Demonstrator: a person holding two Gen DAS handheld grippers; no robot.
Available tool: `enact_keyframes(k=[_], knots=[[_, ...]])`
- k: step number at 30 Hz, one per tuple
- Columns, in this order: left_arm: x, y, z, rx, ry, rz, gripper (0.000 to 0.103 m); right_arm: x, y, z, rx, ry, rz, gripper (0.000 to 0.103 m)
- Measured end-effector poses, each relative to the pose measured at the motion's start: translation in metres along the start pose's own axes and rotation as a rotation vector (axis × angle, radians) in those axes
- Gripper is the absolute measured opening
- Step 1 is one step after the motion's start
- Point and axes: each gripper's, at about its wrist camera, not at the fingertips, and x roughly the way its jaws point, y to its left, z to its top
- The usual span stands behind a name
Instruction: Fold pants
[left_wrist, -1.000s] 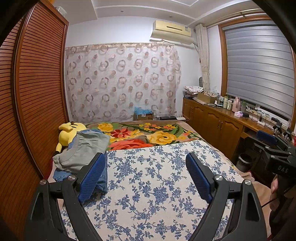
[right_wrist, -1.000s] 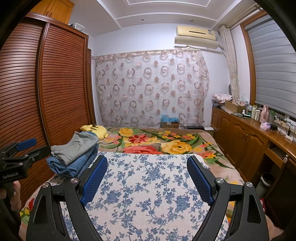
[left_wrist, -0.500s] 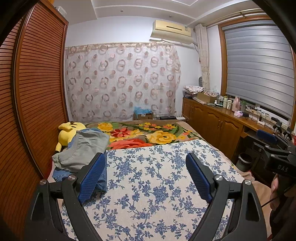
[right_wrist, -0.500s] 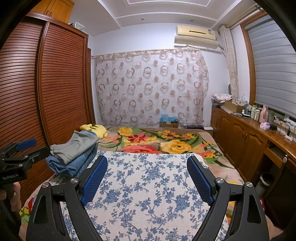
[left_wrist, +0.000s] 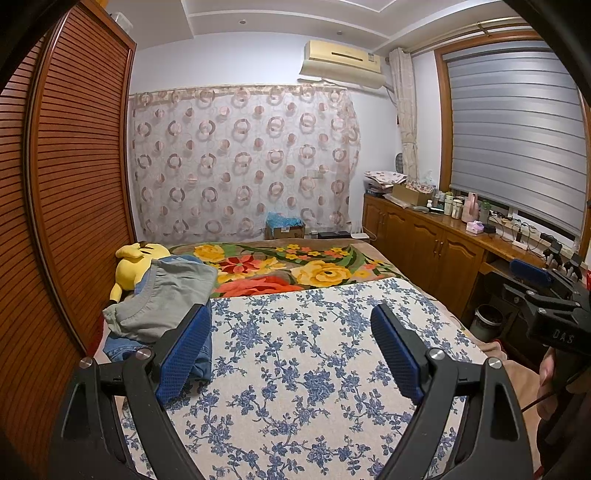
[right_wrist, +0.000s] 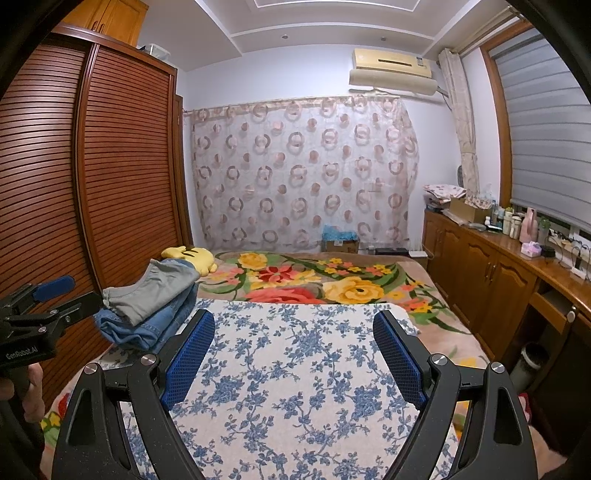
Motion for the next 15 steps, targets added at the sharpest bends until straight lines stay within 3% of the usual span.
enact_keyframes(k=[15], knots=[[0.0006,0.0002,-0.0010,0.001,0.000,0.001,0.089,0.0007,-0.0007,-0.0001,0.000,0.000,0.002,0.089]])
